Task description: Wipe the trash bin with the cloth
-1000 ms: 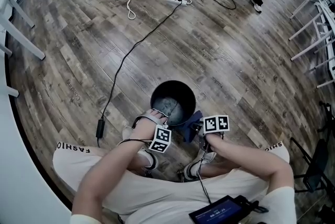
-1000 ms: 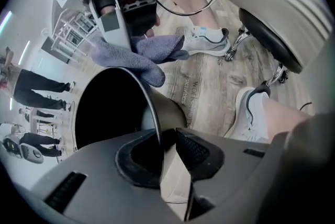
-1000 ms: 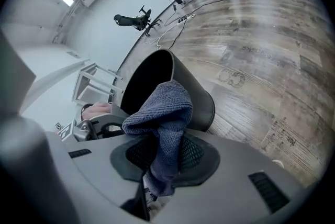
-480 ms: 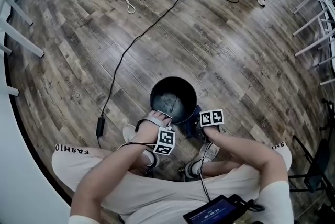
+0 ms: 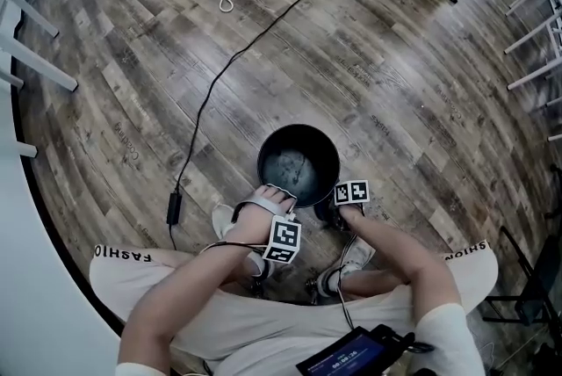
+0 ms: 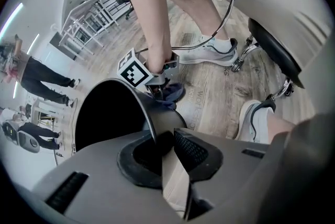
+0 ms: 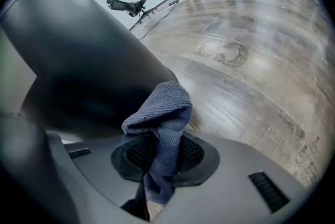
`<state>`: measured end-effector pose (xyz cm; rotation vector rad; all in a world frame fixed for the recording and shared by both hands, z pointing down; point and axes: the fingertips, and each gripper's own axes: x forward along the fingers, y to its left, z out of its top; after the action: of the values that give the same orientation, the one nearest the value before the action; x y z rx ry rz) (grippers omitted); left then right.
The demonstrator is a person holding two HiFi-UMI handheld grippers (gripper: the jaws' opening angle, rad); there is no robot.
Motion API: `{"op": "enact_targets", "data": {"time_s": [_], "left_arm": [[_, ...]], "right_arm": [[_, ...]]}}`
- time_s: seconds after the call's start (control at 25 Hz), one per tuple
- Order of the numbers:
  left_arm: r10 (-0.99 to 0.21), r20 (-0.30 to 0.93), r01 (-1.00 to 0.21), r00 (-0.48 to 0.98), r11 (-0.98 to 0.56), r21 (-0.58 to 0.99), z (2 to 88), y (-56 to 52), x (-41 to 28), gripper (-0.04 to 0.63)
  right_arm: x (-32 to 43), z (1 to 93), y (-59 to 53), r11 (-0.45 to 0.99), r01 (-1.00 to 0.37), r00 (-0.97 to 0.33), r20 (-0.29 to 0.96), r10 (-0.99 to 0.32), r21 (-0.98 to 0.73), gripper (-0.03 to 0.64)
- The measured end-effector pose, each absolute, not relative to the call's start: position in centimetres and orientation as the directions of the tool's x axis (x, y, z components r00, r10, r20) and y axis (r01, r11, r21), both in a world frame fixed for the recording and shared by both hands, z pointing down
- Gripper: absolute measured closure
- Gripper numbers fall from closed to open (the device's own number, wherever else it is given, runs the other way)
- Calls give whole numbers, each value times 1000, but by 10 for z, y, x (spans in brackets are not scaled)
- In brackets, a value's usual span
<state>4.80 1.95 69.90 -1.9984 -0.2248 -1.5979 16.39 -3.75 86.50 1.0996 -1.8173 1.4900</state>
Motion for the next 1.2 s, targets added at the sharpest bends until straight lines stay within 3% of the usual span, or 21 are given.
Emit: {"op": "enact_targets", "data": {"time_s": [0.2, 0.6, 0.88, 1.2], "left_arm": [[-211, 938, 453, 274, -833, -319, 700, 20, 50, 520], [-232, 930, 435, 286, -833, -342, 701, 24, 49, 512], [-79, 950, 429, 301, -879, -209, 695, 29, 41, 409], [-170, 953, 457, 252, -847, -272, 701, 12, 20, 410]], "right_arm": [[171, 884, -39, -54, -850, -492, 828, -269, -523, 534], [186, 844, -18, 18, -905, -424, 895, -135, -426, 534], [175, 742, -33, 50, -848, -526, 826, -204, -528, 534], [140, 657, 9, 98, -761, -648, 745, -158, -641, 534]]}}
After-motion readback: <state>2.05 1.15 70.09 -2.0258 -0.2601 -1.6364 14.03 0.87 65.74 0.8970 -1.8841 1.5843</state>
